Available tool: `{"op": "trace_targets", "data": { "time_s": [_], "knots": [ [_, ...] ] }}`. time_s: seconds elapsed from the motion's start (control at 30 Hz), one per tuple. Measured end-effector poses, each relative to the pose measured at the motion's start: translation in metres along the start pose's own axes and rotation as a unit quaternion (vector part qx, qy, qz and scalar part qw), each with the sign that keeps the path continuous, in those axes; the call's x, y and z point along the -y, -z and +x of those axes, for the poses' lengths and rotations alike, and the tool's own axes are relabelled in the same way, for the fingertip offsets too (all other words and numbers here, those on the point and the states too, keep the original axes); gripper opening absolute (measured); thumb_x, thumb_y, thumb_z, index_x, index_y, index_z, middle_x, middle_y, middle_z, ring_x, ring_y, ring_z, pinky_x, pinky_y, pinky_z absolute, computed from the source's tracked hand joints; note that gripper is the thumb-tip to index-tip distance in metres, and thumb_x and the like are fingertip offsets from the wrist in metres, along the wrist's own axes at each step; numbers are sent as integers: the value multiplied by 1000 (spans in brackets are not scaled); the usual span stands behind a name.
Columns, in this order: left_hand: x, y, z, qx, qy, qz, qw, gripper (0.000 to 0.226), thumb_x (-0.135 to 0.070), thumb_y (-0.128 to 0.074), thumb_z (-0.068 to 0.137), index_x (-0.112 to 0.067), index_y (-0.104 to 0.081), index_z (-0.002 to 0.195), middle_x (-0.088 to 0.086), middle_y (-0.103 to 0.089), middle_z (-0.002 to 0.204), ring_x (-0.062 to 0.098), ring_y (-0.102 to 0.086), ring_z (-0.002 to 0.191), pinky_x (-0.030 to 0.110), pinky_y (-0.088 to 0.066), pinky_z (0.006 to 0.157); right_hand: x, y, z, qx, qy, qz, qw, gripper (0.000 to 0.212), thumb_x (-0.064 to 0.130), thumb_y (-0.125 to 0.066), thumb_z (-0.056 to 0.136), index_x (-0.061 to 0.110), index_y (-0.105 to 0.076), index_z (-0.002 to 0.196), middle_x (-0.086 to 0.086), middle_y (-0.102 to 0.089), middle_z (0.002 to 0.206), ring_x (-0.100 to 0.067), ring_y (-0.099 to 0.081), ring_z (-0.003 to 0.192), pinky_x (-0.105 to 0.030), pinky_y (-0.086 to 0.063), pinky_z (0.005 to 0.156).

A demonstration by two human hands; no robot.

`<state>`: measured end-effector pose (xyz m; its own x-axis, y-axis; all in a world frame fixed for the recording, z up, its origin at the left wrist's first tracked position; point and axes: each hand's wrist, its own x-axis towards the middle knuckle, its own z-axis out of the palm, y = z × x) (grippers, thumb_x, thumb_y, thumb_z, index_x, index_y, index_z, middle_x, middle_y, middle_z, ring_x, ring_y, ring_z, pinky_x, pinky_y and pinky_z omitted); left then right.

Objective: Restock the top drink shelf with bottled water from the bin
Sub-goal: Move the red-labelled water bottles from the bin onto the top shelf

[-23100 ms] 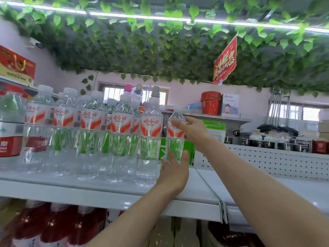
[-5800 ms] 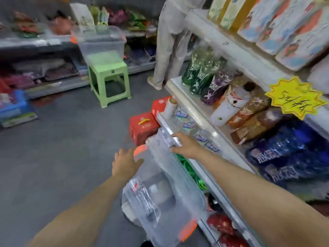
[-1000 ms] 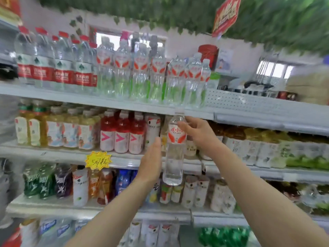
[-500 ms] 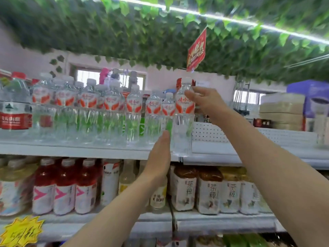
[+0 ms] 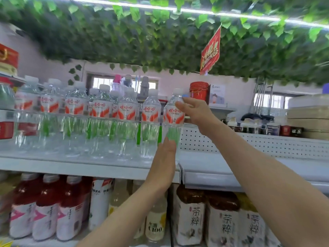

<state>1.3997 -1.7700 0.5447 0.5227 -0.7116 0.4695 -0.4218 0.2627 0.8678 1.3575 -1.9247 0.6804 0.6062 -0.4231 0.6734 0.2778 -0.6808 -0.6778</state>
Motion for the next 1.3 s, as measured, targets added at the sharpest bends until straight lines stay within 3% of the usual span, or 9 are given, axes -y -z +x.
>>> {"op": "trace_targets", "data": {
  "time_s": [0.23,0.37,0.47,0.73,0.93,1.03,1.13,1.2,1.3],
  "knots": [
    [12,-8,5,-11,-5,30,999,69,-70,-12,94,-42,-6,156,-25,-3,162,-1,-2,149,38,-4,125,-9,3,4,19,2,9,1000,6,33,-69,95,32,-71,100,-2,-79,99,-25,-76,92,-29,-62,71],
    [15,-10,9,-21,-8,35,999,70,-70,-13,93,-42,-8,156,-24,-7,162,-1,-6,149,35,-6,124,-11,3,9,35,-13,3,999,29,37,-68,94,22,-69,119,-7,-76,112,-31,-73,103,-48,-58,95],
    [18,-9,9,-28,-8,37,999,72,-73,-14,91,-43,-9,156,-24,-9,162,-1,-9,148,34,-7,124,-11,2,11,34,-18,-7,999,47,40,-70,91,16,-66,132,-4,-75,117,-24,-70,110,-50,-54,101],
    [22,-12,11,-41,-4,45,998,74,-78,-13,87,-48,-8,154,-28,-7,161,-3,-4,148,39,-5,125,-16,-1,11,32,-13,30,999,73,48,-74,73,14,-62,137,0,-77,104,-12,-77,87,-27,-62,72],
    [24,-16,13,-56,-2,59,997,76,-82,-13,85,-50,-9,154,-27,-6,161,-2,-3,149,43,-6,125,-15,-5,6,9,-28,13,999,91,59,-74,66,16,-56,144,-7,-69,127,-25,-68,114,-49,-56,99],
    [22,-16,14,-59,-1,68,996,71,-76,-14,92,-45,-10,156,-24,-8,163,1,-5,150,44,-8,125,-10,-7,1,7,-45,-1,999,82,57,-73,76,13,-56,143,-9,-70,125,-27,-68,113,-49,-55,100],
    [16,-14,11,-60,5,82,995,68,-71,-16,97,-40,-12,157,-19,-9,164,4,-6,151,43,-8,125,-5,-4,-4,2,-75,-23,997,51,47,-69,92,6,-68,122,-9,-77,106,-29,-73,104,-45,-58,96],
    [11,-11,5,-63,5,89,994,68,-70,-17,97,-37,-15,157,-17,-12,164,5,-9,151,38,-6,124,1,2,-15,-5,-83,-58,995,44,48,-68,93,8,-71,111,-8,-74,107,-29,-70,106,-46,-57,97],
    [0,-5,-11,-80,1,101,992,69,-69,-19,98,-33,-22,157,-14,-20,163,8,-17,150,27,-10,114,13,16,-40,-6,-95,-91,991,48,47,-68,93,10,-65,124,-4,-66,119,-21,-63,105,-43,-59,94]
  ]
}}
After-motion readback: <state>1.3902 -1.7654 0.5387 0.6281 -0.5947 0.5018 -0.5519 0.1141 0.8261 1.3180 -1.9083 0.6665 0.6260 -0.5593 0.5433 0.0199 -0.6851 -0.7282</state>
